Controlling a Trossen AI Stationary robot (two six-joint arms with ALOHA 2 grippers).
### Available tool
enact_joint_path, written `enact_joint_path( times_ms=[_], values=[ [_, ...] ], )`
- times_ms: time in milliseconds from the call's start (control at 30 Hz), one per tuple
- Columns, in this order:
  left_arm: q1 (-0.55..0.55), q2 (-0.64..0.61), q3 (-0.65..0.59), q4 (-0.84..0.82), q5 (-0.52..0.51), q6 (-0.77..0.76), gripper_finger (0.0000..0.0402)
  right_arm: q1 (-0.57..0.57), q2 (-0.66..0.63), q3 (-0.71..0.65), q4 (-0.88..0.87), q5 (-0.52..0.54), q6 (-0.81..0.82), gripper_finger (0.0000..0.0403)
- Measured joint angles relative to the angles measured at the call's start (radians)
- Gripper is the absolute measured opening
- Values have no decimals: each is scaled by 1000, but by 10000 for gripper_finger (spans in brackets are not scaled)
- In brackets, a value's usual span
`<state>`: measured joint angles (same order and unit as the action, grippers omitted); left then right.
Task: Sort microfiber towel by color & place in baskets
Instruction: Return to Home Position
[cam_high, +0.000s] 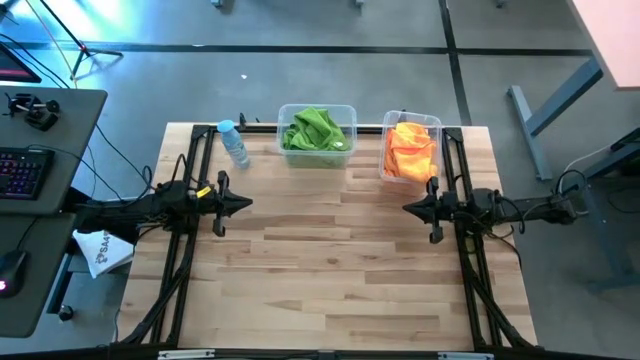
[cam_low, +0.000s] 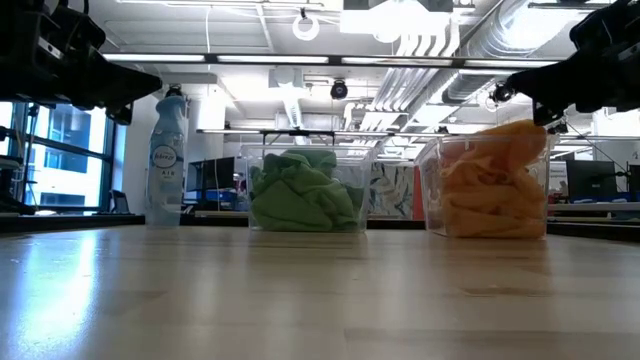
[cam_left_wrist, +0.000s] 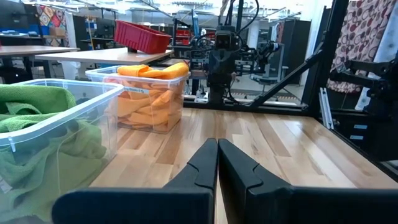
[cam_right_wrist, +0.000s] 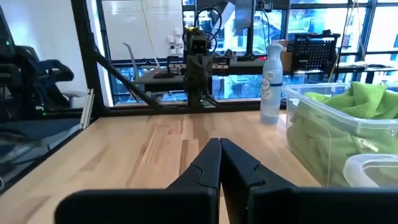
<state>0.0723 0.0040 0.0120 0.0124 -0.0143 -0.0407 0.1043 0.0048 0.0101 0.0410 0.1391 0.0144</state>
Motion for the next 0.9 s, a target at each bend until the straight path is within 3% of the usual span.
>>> enact_joint_path(
  times_ms=[900],
  values=[
    [0, 0, 0, 0, 0, 0, 0, 0, 0, -1, -1, 3, -15, 0]
  ],
)
